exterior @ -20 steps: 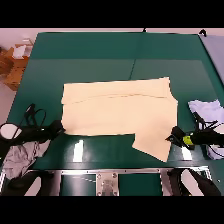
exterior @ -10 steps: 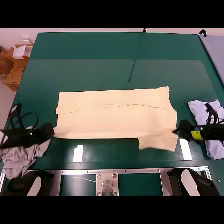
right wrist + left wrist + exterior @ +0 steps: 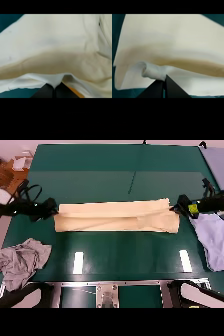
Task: Fold the shirts.
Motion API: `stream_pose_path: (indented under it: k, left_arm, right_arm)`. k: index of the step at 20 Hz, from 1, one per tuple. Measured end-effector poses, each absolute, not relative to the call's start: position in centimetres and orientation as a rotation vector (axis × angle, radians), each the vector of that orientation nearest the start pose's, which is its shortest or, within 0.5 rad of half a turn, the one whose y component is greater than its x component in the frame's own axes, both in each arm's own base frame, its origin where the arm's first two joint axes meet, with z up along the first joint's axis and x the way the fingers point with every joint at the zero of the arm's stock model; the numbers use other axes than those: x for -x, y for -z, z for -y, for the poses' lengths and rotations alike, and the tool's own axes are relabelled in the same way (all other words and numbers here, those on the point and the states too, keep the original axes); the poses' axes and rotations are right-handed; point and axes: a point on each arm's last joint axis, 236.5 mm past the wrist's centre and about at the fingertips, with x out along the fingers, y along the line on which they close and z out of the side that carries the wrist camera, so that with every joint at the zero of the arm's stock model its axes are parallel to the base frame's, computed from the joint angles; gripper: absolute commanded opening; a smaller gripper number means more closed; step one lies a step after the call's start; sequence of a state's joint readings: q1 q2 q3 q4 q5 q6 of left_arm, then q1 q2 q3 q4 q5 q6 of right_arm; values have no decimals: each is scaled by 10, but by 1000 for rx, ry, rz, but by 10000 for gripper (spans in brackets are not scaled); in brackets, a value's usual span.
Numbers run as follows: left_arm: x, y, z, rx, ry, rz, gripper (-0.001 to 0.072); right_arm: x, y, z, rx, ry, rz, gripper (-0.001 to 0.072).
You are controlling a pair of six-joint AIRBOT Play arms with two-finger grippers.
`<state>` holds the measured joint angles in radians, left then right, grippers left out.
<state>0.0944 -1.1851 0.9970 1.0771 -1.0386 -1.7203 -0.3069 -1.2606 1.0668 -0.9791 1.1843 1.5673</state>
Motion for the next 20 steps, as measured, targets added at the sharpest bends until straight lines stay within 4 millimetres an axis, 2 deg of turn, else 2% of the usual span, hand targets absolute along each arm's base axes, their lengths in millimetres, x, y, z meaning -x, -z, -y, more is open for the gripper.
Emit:
stream_pose_path:
  k: [2, 3, 4, 5, 6, 8, 10, 12, 13, 14, 15, 16, 17, 20]
  left_arm:
    - [-413, -8, 63, 684, 70, -1184, 25]
    - [-433, -3, 65, 694, 85, -1170, 47]
    - [-450, 3, 66, 706, 98, -1158, 355]
    - [-468, 8, 69, 734, 110, -1137, 720]
    - [-484, 12, 71, 766, 116, -1112, 649]
    - [-506, 17, 67, 811, 113, -1073, 663]
    - [-520, 12, 53, 846, 104, -1040, 661]
    - [-524, 2, 35, 871, 105, -1034, 661]
    - [-524, -4, 26, 882, 109, -1035, 660]
    - [-522, -10, 19, 890, 117, -1044, 656]
    - [-520, -15, 13, 896, 124, -1053, 463]
    - [-517, -20, 8, 899, 133, -1061, 171]
    - [-516, -23, 5, 895, 142, -1066, 22]
    - [-511, -32, 13, 866, 204, -1083, 24]
  right_arm:
    - [-411, -5, -7, -763, -56, -1239, 28]
    - [-426, 3, -6, -770, -54, -1247, 173]
    - [-442, 13, -3, -774, -50, -1248, 388]
    - [-455, 23, -1, -777, -48, -1253, 443]
    - [-468, 31, 0, -785, -48, -1253, 443]
    - [-490, 39, 9, -793, -45, -1239, 447]
    - [-504, 37, 27, -793, -42, -1221, 506]
    - [-506, 29, 49, -786, -56, -1212, 515]
    - [-503, 27, 64, -783, -55, -1214, 572]
    - [-497, 28, 76, -784, -57, -1225, 572]
    - [-487, 32, 86, -792, -63, -1251, 577]
    - [-476, 38, 94, -802, -69, -1275, 592]
    - [-465, 45, 99, -816, -79, -1298, 592]
    - [-438, 68, 92, -872, -174, -1348, 609]
